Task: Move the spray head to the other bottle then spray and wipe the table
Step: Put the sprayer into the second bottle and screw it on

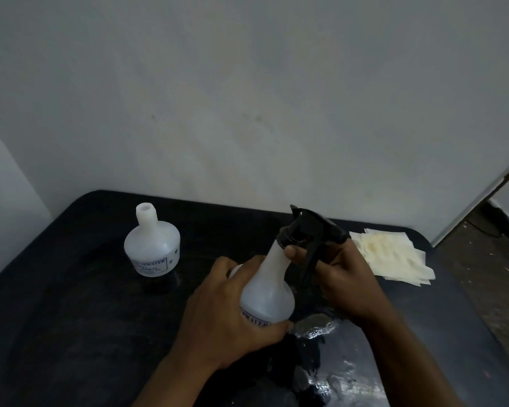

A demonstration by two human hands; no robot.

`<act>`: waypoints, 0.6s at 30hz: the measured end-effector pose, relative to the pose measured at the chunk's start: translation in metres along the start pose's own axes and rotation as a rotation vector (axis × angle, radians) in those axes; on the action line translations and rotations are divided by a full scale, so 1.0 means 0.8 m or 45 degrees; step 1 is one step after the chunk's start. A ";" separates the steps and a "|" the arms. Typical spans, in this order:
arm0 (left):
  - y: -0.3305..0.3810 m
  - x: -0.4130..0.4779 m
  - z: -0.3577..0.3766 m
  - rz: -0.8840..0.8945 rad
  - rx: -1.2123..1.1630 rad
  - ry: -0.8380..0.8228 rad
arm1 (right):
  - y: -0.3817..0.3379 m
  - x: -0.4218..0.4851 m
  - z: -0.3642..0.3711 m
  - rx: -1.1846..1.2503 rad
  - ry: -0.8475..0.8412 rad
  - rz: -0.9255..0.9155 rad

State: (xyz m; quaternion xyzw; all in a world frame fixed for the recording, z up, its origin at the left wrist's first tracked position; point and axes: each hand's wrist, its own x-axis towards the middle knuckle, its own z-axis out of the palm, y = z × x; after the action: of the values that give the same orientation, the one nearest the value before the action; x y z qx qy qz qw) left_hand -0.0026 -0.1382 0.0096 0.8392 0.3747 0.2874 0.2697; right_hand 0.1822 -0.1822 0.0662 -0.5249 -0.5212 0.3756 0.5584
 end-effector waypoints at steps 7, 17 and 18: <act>0.002 -0.004 -0.002 -0.017 0.133 -0.002 | 0.001 0.003 0.007 0.005 0.050 0.034; 0.004 -0.006 -0.005 -0.020 0.249 0.052 | -0.004 -0.001 0.002 -0.022 -0.009 0.090; 0.004 -0.006 -0.005 -0.013 0.253 0.071 | -0.005 -0.001 -0.001 -0.015 -0.045 0.093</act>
State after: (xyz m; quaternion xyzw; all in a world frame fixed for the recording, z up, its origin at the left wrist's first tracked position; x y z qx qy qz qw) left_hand -0.0063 -0.1425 0.0129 0.8516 0.4129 0.2708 0.1758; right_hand 0.1820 -0.1840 0.0696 -0.5402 -0.5138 0.4017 0.5318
